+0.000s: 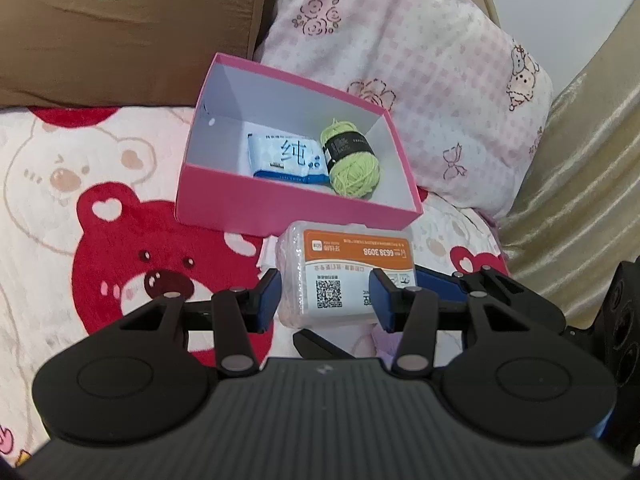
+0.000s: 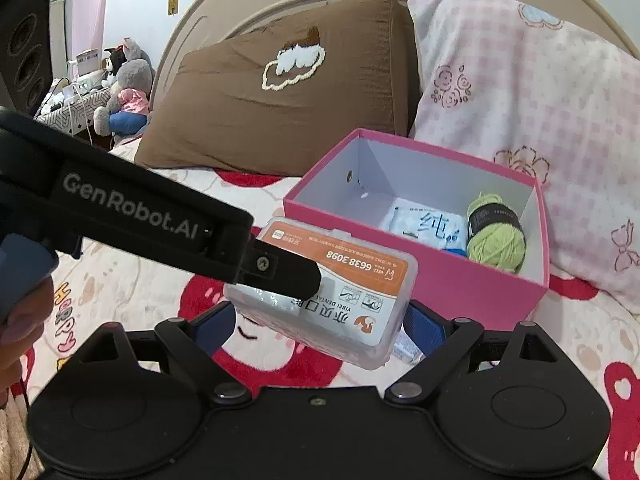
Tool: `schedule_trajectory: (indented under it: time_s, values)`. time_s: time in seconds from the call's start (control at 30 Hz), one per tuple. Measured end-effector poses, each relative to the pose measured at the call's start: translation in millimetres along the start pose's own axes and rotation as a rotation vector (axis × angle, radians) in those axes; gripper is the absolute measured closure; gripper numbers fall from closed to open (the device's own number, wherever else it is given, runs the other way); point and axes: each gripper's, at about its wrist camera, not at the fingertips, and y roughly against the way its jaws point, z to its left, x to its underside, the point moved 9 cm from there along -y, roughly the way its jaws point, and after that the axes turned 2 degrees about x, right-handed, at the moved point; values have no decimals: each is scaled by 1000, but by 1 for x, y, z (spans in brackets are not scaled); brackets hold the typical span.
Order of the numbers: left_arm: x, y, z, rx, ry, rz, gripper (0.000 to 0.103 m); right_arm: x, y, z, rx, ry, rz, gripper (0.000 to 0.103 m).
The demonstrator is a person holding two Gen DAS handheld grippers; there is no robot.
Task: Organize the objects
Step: 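Lift the plastic box with the left tool toward the pink box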
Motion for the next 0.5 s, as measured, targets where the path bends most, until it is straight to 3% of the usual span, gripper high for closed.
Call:
schedule_trajectory:
  time_s: [0.5]
  values:
    - [-60,-2,-1,30,-1,-24,57,-49,-9,-12,8,17,-42,10]
